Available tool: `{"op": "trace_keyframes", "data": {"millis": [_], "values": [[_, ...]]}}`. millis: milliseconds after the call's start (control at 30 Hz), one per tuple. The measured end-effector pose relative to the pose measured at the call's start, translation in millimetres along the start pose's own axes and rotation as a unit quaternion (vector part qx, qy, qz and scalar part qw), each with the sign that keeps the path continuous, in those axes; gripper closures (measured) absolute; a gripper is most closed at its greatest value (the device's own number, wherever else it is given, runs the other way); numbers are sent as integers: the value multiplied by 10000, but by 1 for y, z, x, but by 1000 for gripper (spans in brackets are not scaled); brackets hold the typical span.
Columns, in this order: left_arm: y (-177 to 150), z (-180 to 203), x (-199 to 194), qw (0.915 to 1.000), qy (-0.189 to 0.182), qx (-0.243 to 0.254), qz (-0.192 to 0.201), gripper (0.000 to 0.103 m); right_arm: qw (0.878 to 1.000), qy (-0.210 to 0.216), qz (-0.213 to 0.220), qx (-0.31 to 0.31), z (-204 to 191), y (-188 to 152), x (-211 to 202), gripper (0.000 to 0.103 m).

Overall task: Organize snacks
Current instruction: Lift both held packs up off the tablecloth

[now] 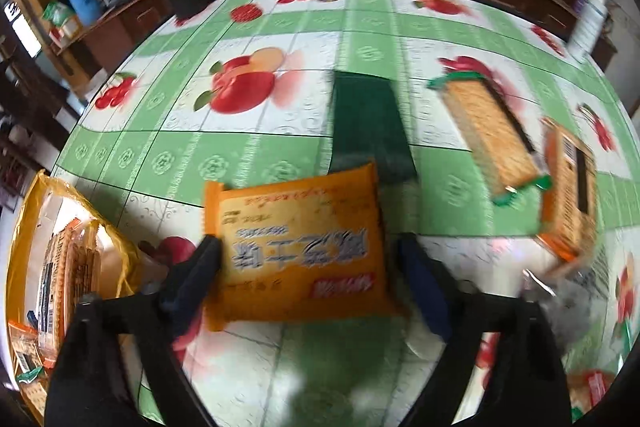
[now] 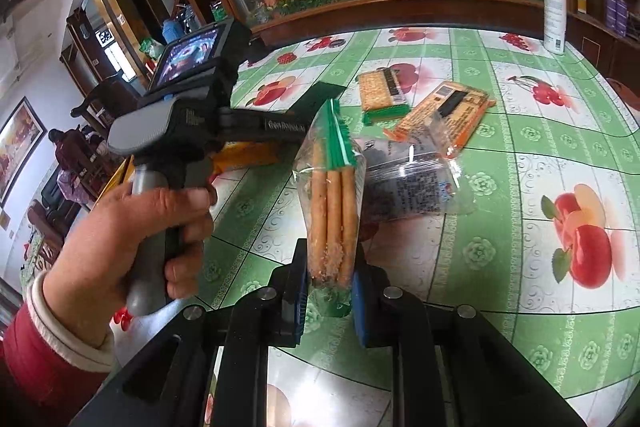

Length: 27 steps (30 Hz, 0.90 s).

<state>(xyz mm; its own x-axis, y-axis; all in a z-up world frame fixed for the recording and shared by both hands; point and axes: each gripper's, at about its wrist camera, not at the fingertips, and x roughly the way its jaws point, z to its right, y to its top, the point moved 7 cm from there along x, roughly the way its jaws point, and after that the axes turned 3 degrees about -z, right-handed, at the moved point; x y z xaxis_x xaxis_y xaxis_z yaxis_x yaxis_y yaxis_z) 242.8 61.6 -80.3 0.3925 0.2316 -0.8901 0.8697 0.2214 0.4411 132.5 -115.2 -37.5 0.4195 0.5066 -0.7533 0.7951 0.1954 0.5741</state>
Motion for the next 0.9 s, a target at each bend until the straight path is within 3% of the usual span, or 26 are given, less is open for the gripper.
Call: {"op": "trace_keyframes", "data": {"millis": [267,633,900], "values": [[-11,2,-11,9993,-205,127,285,33,9999,-3,87,65,2,-1,-9,84],[-31,-19,-37,9976,-317,9,607,33,9996,-19,280,47,-3,0,-21,86],[-38,-29,-79,9935,-282,93,1101,33,9985,27,543,28,-12,5,-37,86]]}}
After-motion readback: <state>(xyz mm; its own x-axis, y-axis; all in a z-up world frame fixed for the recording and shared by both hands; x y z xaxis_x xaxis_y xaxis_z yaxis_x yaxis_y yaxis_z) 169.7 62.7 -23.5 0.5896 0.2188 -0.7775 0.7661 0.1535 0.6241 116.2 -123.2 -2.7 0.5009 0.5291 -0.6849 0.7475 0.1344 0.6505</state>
